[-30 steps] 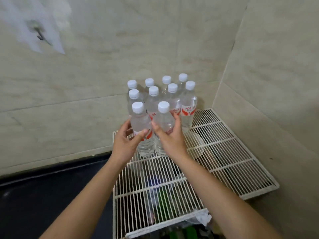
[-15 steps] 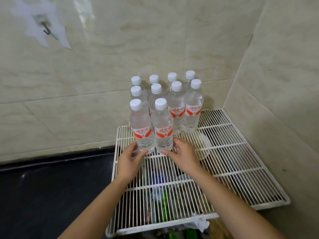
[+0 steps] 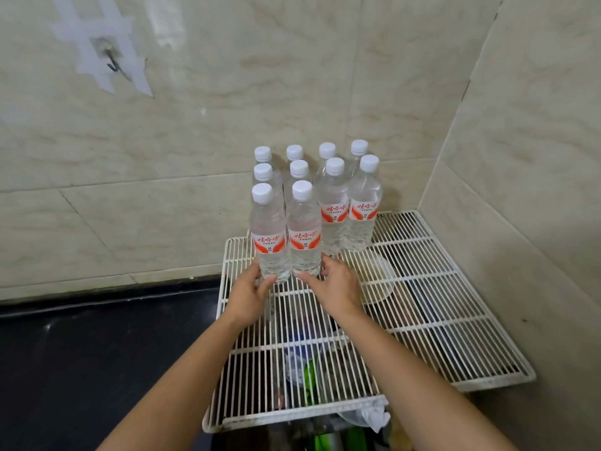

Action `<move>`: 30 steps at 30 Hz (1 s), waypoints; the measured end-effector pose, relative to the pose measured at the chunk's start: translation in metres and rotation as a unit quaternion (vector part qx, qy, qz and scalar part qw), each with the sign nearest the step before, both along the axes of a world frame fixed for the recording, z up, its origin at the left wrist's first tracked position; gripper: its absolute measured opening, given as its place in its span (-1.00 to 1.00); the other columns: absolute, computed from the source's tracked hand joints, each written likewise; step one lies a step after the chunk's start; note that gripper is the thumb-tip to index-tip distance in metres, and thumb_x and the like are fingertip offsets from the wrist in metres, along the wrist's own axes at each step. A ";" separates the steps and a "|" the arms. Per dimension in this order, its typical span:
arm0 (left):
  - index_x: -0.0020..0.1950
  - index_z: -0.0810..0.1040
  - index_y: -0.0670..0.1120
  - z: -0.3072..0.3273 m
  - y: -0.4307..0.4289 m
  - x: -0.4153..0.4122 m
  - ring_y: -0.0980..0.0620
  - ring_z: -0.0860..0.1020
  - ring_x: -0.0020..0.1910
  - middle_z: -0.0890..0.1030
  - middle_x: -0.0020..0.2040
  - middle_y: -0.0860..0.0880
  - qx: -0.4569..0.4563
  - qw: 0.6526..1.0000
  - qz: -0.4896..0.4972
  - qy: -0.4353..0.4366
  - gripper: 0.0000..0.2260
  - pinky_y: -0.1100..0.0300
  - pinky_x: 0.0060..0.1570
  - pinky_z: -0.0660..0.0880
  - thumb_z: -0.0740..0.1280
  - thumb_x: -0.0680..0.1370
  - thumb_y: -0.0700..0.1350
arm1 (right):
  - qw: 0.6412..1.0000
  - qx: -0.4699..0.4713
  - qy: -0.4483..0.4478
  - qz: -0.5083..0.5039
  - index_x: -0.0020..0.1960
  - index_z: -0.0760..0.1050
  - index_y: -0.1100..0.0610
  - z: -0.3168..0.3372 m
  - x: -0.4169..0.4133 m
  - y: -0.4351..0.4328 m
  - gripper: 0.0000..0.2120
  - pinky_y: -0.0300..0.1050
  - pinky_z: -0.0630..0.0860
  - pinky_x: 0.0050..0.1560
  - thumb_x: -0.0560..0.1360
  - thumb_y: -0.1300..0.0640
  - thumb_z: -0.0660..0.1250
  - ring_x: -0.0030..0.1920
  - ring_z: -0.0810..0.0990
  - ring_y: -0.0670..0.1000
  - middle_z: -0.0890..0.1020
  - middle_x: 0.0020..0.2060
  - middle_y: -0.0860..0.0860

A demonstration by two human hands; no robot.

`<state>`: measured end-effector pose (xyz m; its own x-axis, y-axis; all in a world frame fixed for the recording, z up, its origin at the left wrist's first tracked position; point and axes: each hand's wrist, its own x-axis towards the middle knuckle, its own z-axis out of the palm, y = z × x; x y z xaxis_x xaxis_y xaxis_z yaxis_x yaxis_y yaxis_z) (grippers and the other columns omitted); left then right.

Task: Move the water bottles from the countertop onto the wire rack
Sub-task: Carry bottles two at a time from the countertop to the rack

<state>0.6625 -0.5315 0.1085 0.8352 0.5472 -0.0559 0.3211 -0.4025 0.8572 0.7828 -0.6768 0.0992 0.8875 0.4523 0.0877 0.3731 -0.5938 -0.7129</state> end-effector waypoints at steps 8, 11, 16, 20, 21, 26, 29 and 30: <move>0.63 0.18 0.07 0.032 -0.014 -0.055 -0.15 0.26 0.57 0.27 0.61 -0.12 0.249 0.966 0.072 0.014 -0.43 -0.18 0.49 0.30 0.16 0.65 0.20 | 0.996 -0.017 -0.066 0.054 0.68 -0.09 0.00 0.004 -0.030 -0.034 -0.25 0.05 -0.05 0.56 0.64 -0.33 0.05 0.66 -0.07 0.12 -0.10 0.68 0.03; 0.57 0.35 -0.04 0.035 -0.026 -0.103 -0.26 0.28 0.54 0.30 0.58 -0.24 0.364 0.919 0.150 0.008 -0.48 -0.22 0.47 0.28 0.10 0.68 0.19 | 0.989 -0.013 -0.129 0.077 0.67 -0.12 -0.06 0.013 -0.047 -0.039 -0.30 0.04 -0.23 0.57 0.65 -0.36 -0.09 0.65 -0.23 0.08 -0.22 0.66 0.01; 0.61 0.26 -0.07 0.027 -0.039 -0.185 -0.24 0.13 0.62 0.16 0.63 -0.25 0.403 0.883 0.211 0.119 -0.40 -0.28 0.50 0.20 0.05 0.64 0.21 | 0.955 -0.021 -0.219 0.197 0.68 -0.15 -0.11 0.009 -0.094 -0.016 -0.31 0.03 -0.41 0.58 0.65 -0.37 -0.11 0.64 -0.34 0.08 -0.25 0.66 0.08; 0.61 0.24 -0.06 0.032 -0.040 -0.255 -0.25 0.13 0.62 0.15 0.63 -0.24 0.421 0.851 0.248 0.191 -0.37 -0.30 0.48 0.21 0.05 0.62 0.24 | 0.932 -0.002 -0.246 0.267 0.68 0.00 -0.01 0.003 -0.143 0.019 -0.29 0.21 -0.19 0.62 0.65 -0.32 0.01 0.66 -0.22 0.15 -0.11 0.67 0.17; 0.62 0.23 -0.07 0.036 -0.039 -0.273 -0.25 0.13 0.62 0.15 0.63 -0.24 0.416 0.847 0.261 0.204 -0.36 -0.30 0.48 0.21 0.04 0.62 0.25 | 0.929 0.006 -0.246 0.278 0.68 0.03 0.00 0.004 -0.156 0.028 -0.29 0.23 -0.16 0.62 0.64 -0.31 0.03 0.66 -0.19 0.17 -0.09 0.67 0.18; 0.61 0.25 -0.09 0.057 -0.024 -0.361 -0.26 0.14 0.61 0.15 0.63 -0.25 0.392 0.827 0.340 0.219 -0.33 -0.30 0.49 0.21 0.00 0.60 0.26 | 0.905 0.029 -0.252 0.342 0.68 -0.02 -0.02 0.015 -0.239 0.073 -0.29 0.21 -0.18 0.62 0.65 -0.34 0.02 0.66 -0.23 0.12 -0.14 0.67 0.12; 0.61 0.25 -0.10 0.063 -0.005 -0.419 -0.25 0.14 0.61 0.15 0.64 -0.24 0.386 0.815 0.377 0.213 -0.34 -0.29 0.50 0.19 0.04 0.60 0.24 | 0.884 0.038 -0.277 0.375 0.68 -0.02 -0.01 0.020 -0.296 0.104 -0.29 0.21 -0.17 0.62 0.66 -0.33 0.02 0.66 -0.23 0.12 -0.11 0.68 0.12; 0.61 0.25 -0.10 0.063 0.003 -0.440 -0.25 0.14 0.61 0.15 0.63 -0.24 0.383 0.812 0.386 0.212 -0.34 -0.30 0.50 0.20 0.04 0.61 0.23 | 0.879 0.038 -0.282 0.382 0.68 -0.03 -0.01 0.021 -0.316 0.116 -0.29 0.20 -0.18 0.62 0.66 -0.33 0.03 0.66 -0.23 0.12 -0.11 0.67 0.13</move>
